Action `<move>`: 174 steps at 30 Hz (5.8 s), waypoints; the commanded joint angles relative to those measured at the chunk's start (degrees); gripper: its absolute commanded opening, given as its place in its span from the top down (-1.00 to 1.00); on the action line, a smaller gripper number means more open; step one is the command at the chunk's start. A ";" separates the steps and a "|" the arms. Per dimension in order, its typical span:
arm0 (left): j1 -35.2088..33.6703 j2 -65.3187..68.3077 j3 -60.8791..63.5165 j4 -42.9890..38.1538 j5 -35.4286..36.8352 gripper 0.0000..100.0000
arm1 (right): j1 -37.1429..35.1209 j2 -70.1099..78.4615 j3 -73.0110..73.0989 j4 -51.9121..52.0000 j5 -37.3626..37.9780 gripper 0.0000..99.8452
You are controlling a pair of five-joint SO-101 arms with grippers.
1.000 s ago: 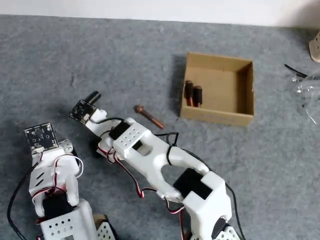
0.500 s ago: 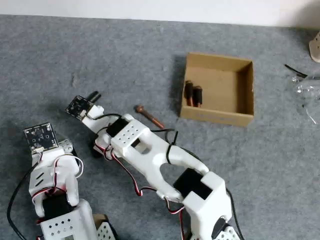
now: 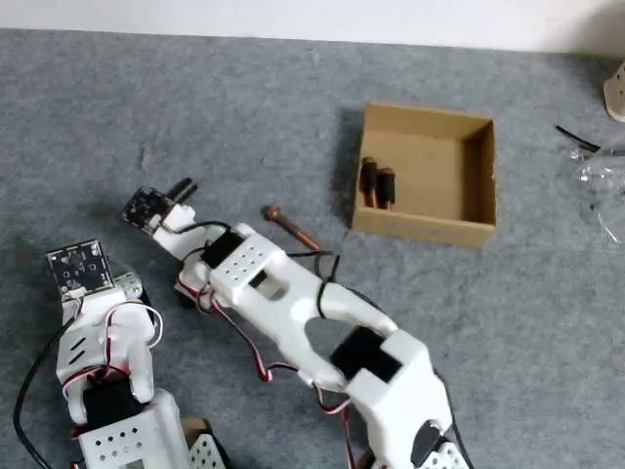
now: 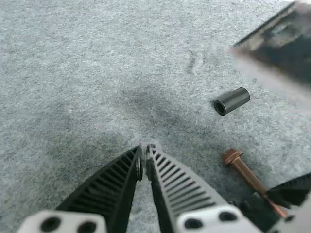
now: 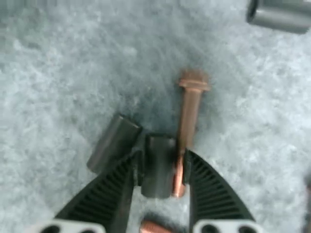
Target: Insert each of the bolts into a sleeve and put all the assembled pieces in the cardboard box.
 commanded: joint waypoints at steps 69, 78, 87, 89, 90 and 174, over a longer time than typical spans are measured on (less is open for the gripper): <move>-3.56 -0.66 -2.15 -1.05 0.53 0.93 | 6.37 -8.84 -1.54 11.21 -12.04 0.99; -3.47 -0.66 -2.07 -1.05 0.53 0.93 | 11.65 -35.91 14.11 11.12 -11.96 0.99; -3.47 -0.57 -1.98 -1.67 0.44 0.93 | 22.55 -62.90 42.68 1.01 -11.96 0.99; -3.47 -0.57 -1.98 -1.76 0.44 0.93 | 23.78 -70.02 49.80 -1.71 -11.87 0.99; -3.47 -0.48 -1.98 -1.76 0.44 0.93 | 24.13 -73.98 53.14 -2.51 -11.87 0.99; 22.90 89.10 -49.19 -4.40 45.01 0.62 | 39.60 -130.15 102.64 -9.98 -3.52 0.99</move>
